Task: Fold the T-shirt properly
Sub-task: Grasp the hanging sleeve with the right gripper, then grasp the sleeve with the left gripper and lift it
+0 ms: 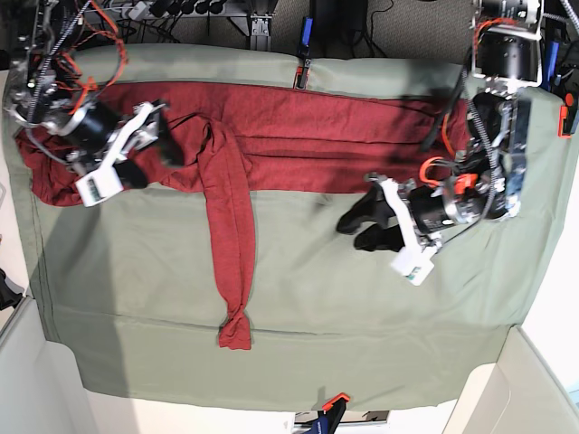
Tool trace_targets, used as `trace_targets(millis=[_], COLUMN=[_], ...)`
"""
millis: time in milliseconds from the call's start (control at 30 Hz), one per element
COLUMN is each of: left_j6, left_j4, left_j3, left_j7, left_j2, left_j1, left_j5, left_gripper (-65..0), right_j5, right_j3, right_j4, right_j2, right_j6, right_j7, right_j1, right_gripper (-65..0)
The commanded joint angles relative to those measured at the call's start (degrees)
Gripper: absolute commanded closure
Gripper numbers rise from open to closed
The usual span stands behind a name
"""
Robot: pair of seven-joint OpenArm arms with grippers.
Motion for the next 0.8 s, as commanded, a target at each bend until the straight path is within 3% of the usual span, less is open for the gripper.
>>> trace_targets(millis=[0,200,400,500,767], left_j6=[-0.32,-0.32,0.52,0.57,1.55], left_j4=[-0.74,-10.95,-21.49,-25.33,-25.7], left_j3=[1.42,8.87,9.42,9.42,9.42], left_j7=[-2.49,-6.99,-10.47,-12.72,-12.59], left_j2=[0.61,8.68,16.33,18.12,18.75], left_j1=[-2.34,-9.42,-13.66,-14.45,-14.47], left_j5=[1.22,12.02,21.44,25.05,22.05], left_gripper=[-32.3,-32.3,-32.3,-32.3,-32.2], right_j5=[1.38,3.43,4.96,5.33,6.21], right_j3=[2.82,17.07,23.28,24.22,24.3], right_j4=[1.05,1.03,1.03,1.03,1.03], right_j2=[0.46,0.48,0.5,0.48,0.48], right_j6=[-0.04,-0.02,-0.04,-0.02,-0.02], right_j7=[1.4,1.33,1.14,1.11,1.14], right_j1=[0.61,0.52,-1.05,-1.53,-1.49], right_gripper=[-41.1,-41.1,-41.1,-41.1,-41.1])
